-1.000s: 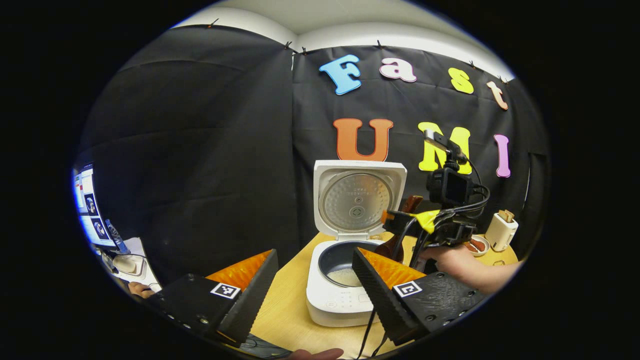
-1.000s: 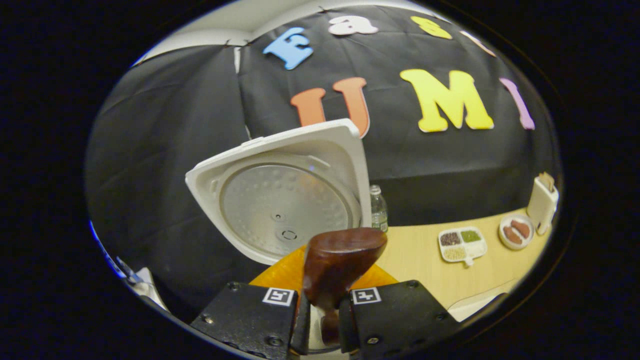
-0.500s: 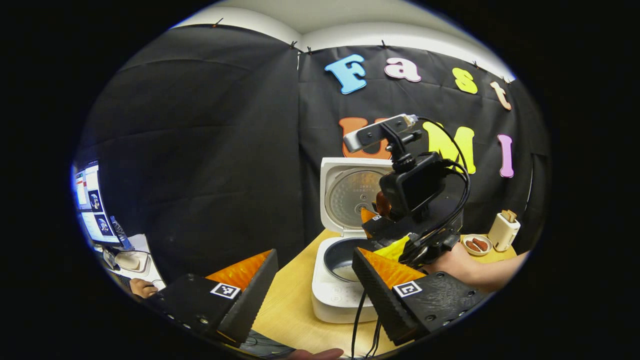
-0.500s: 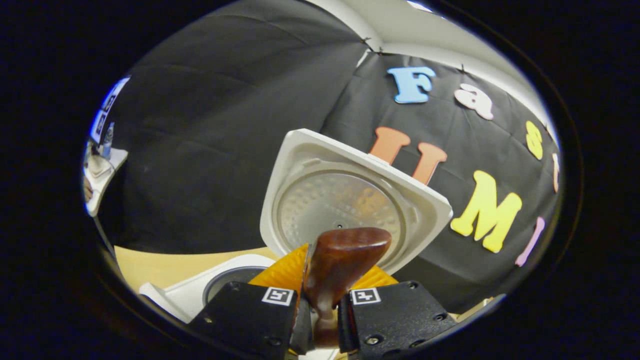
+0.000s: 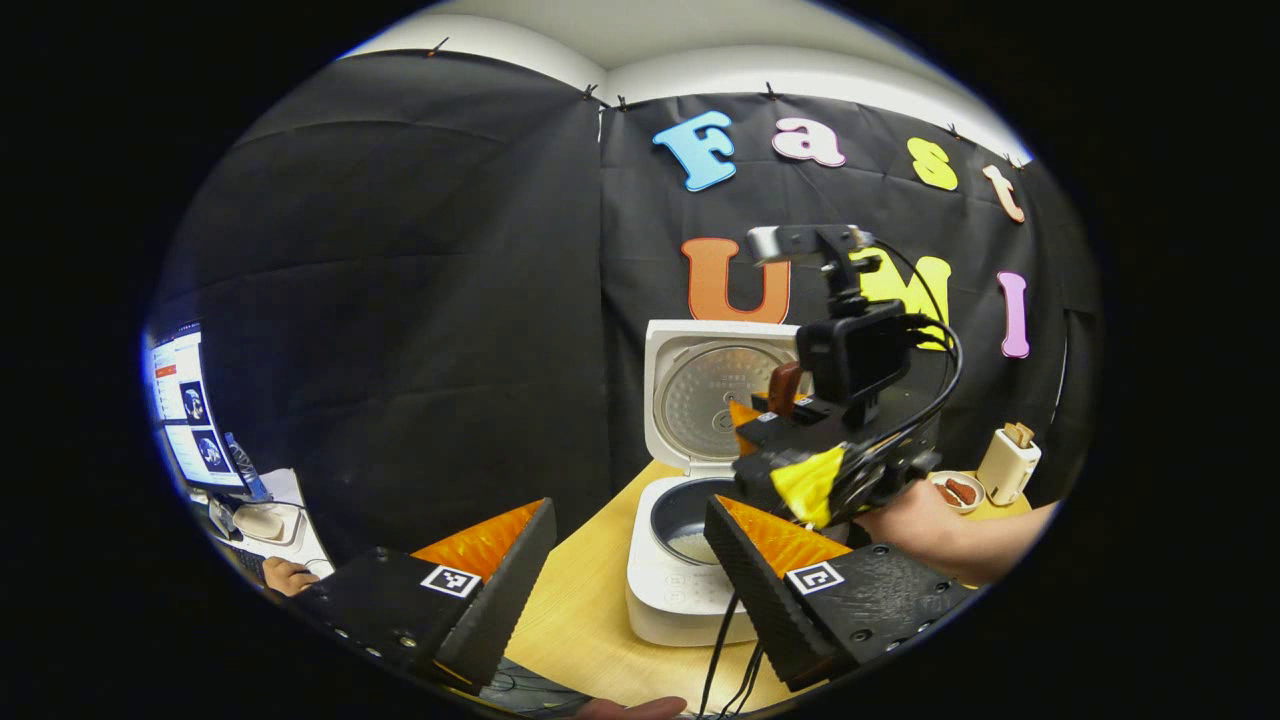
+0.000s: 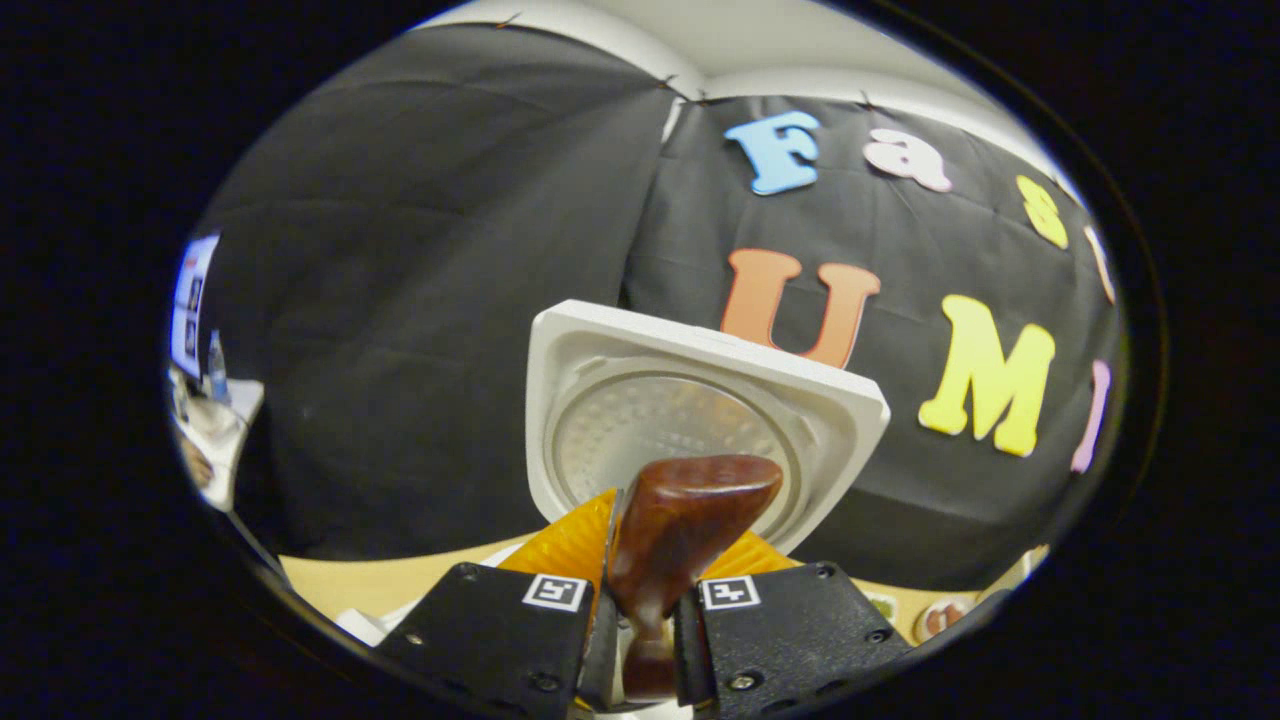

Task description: Close the left gripper, press the button to open the rice cooker; take a wooden spoon from the chopstick holder with the right hand, scoop a spoonful of rice and pour it into the rice cooker, then put the wooden spoon back into the chopstick holder.

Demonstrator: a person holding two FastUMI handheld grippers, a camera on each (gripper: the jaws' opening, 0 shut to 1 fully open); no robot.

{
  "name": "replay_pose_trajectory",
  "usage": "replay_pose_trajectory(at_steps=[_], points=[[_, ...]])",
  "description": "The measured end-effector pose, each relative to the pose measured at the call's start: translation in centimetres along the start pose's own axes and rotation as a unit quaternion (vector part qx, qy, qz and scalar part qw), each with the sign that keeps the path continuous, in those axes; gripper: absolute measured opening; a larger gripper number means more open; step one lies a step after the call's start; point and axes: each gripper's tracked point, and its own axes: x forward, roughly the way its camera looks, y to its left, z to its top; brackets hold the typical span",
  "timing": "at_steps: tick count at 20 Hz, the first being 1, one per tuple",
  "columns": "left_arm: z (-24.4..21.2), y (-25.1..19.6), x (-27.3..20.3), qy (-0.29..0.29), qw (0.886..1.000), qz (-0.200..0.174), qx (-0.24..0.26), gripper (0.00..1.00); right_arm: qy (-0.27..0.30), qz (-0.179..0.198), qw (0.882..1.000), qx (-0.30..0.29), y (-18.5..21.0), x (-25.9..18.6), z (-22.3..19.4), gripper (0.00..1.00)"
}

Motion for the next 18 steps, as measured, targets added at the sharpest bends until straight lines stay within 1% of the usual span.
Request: replay_pose_trajectory(at_steps=[2, 3, 5, 8, 11, 12, 13, 15, 16, 17, 18], points=[[0.3, -0.1, -0.1, -0.002, 1.0, -0.001, 0.003, 0.95, -0.004, -0.003, 0.997, 0.076, -1.8, -0.9, 1.2, 0.28], [0.4, -0.3, -0.2, -0.003, 1.0, -0.002, 0.005, 0.95, -0.009, -0.009, 0.995, 0.103, -2.9, -1.7, 1.7, 0.28], [0.6, -0.6, -0.1, -0.007, 1.0, -0.004, 0.01, 0.95, -0.021, -0.018, 0.987, 0.159, -5.2, -3.0, 2.8, 0.28], [1.1, -1.3, -0.3, -0.006, 1.0, -0.014, 0.011, 0.95, -0.041, -0.035, 0.967, 0.249, -9.4, -5.2, 3.5, 0.28], [1.3, -2.3, -0.3, -0.006, 1.0, -0.024, 0.016, 0.95, -0.066, -0.059, 0.94, 0.33, -14.3, -8.0, 4.0, 0.28], [1.3, -2.7, -0.4, -0.004, 0.999, -0.029, 0.018, 0.95, -0.074, -0.073, 0.933, 0.345, -16.3, -9.1, 3.9, 0.3], [1.4, -2.7, -0.4, -0.005, 0.999, -0.033, 0.02, 0.95, -0.081, -0.089, 0.927, 0.355, -18.3, -10.2, 3.7, 0.28], [1.4, -3.4, -0.7, -0.006, 0.999, -0.043, 0.026, 0.95, -0.096, -0.116, 0.917, 0.369, -21.8, -12.5, 3.3, 0.28], [1.6, -4.1, -0.8, -0.008, 0.998, -0.049, 0.03, 0.95, -0.103, -0.131, 0.914, 0.369, -23.5, -13.7, 3.0, 0.25], [1.6, -5.1, -0.8, -0.007, 0.998, -0.055, 0.036, 0.95, -0.11, -0.149, 0.911, 0.367, -25.4, -15.0, 2.6, 0.28], [1.7, -5.8, -0.8, -0.009, 0.997, -0.062, 0.039, 0.95, -0.114, -0.166, 0.909, 0.364, -27.3, -16.8, 2.2, 0.28]])
